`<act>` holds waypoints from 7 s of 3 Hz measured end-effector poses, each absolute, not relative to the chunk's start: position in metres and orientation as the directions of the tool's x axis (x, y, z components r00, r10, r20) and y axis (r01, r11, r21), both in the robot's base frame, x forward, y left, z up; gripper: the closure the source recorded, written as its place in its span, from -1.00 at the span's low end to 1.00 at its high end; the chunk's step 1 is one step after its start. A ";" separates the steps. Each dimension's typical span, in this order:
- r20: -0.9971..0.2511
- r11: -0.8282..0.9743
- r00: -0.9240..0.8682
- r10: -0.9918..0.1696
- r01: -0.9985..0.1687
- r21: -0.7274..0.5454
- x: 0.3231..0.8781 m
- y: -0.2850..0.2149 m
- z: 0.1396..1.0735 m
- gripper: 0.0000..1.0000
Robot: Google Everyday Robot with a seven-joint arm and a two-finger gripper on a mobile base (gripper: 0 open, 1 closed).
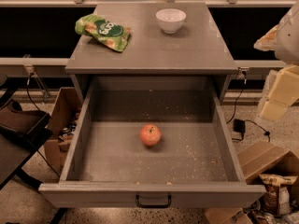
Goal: Pick apple from top drawer and place on counter
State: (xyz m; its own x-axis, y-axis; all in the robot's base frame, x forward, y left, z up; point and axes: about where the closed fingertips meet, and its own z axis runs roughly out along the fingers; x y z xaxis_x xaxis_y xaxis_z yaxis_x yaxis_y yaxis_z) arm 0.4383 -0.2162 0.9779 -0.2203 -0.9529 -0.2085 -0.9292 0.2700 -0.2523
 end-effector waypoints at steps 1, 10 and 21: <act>-0.208 0.270 -0.220 -0.953 -0.929 -0.252 0.438 -0.216 0.978 -1.00; -0.816 0.357 -0.113 -0.567 -0.927 -0.119 0.588 0.003 0.708 -1.00; -0.767 0.640 -0.441 -0.465 -0.767 0.053 0.720 -0.150 0.907 1.00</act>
Offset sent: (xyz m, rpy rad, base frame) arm 0.0038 0.0277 -0.0994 0.4495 -0.0408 -0.1399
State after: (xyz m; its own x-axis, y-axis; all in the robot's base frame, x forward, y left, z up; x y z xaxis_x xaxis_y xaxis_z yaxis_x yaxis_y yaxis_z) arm 0.7197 -0.1496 0.9070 -0.4410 -0.4654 -0.7674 -0.7668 0.6397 0.0527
